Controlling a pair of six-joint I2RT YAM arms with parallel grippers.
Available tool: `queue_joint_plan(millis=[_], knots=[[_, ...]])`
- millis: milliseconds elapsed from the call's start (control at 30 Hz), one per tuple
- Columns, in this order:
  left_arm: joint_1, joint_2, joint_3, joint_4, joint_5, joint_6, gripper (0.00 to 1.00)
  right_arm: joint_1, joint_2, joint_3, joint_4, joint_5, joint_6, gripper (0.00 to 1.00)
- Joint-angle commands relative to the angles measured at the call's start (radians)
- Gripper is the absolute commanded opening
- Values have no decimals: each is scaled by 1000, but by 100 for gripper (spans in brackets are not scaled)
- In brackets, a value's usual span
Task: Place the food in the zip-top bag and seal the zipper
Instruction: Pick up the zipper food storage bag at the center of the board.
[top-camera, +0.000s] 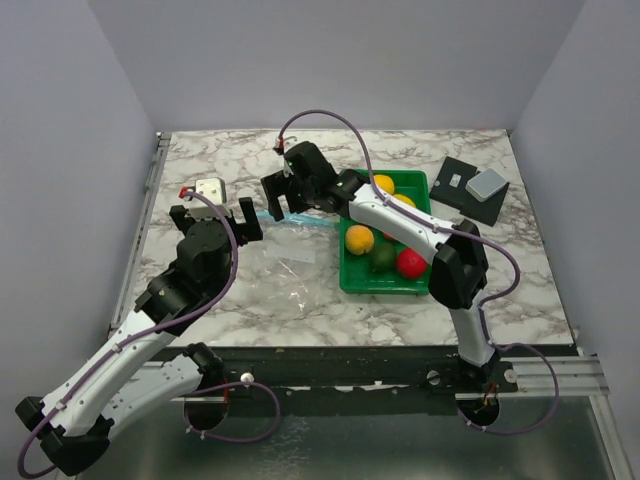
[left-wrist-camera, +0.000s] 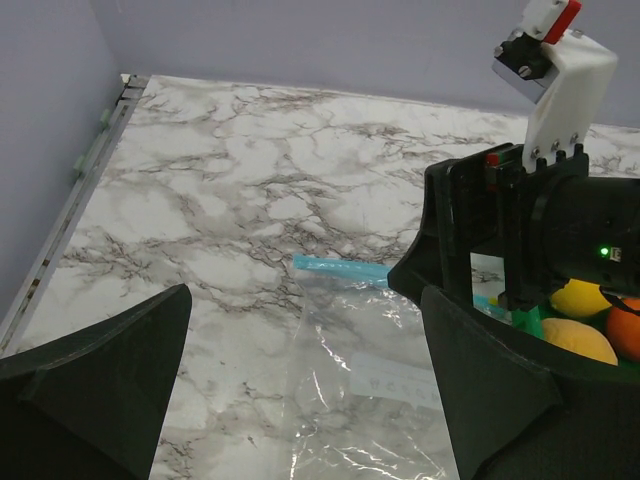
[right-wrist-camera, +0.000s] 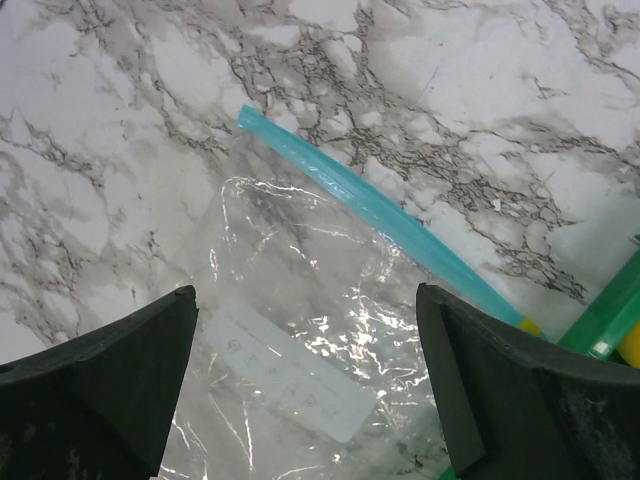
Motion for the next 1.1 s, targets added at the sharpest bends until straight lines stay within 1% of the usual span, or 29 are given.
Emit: queue_joint_plan(millis=[0,200,367,600,900,1067], knots=[[1,-15,-10,-11,-16,-8,98,-32,63,62,-42,-143,-81,96],[1,-16,-11,-10,-10,-8,98,-79,114,102,-32,-291,-130,96],[0,-14,-11,-10,-8,-7,98,-130,151,103,-3,-459,-150,94],[1,-8,-12,-7,-9,-2,98,-159,216,151,-1,-560,-188,93],[0,4,-14,-5,-4,2,98,-181,316,244,-18,-623,-211,92],[1,16,-15,-2,3,6,98,-193,350,254,-6,-651,-212,91]])
